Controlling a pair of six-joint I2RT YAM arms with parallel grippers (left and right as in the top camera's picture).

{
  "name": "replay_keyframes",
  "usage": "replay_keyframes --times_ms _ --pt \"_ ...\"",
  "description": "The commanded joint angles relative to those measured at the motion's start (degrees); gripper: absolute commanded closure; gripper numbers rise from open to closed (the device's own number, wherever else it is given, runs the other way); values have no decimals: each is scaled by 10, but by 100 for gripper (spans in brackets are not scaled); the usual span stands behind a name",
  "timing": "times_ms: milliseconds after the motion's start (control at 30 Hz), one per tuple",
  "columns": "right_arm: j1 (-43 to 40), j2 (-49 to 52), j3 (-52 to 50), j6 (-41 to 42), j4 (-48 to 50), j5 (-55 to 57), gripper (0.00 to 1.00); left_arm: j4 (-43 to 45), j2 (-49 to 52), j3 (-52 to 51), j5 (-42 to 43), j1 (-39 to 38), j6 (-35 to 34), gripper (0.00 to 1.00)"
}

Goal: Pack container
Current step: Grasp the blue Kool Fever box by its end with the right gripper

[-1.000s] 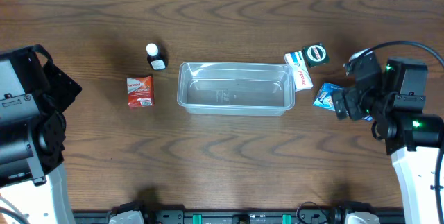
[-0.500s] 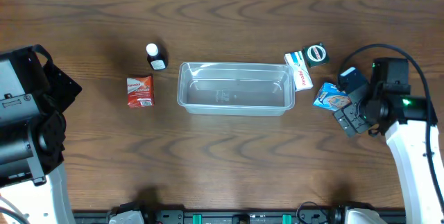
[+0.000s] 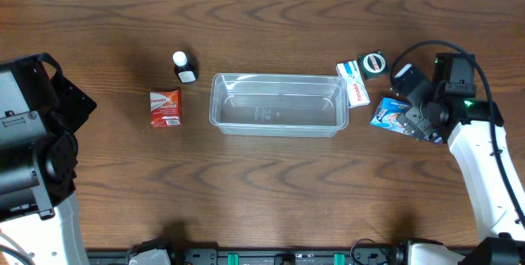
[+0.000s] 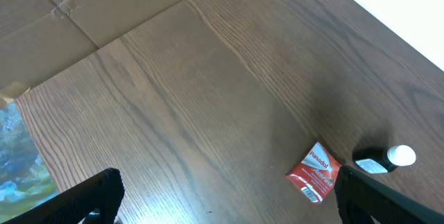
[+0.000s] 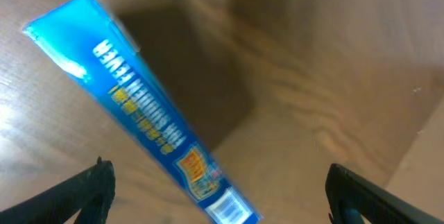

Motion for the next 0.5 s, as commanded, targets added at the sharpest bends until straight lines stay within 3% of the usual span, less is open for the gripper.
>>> replay_keyframes --times_ms 0,467 --pt "-14 1 18 -25 8 -24 5 -1 2 11 -7 3 3 2" --pt "-25 17 21 -1 -42 -143 22 0 2 11 -7 3 3 2"
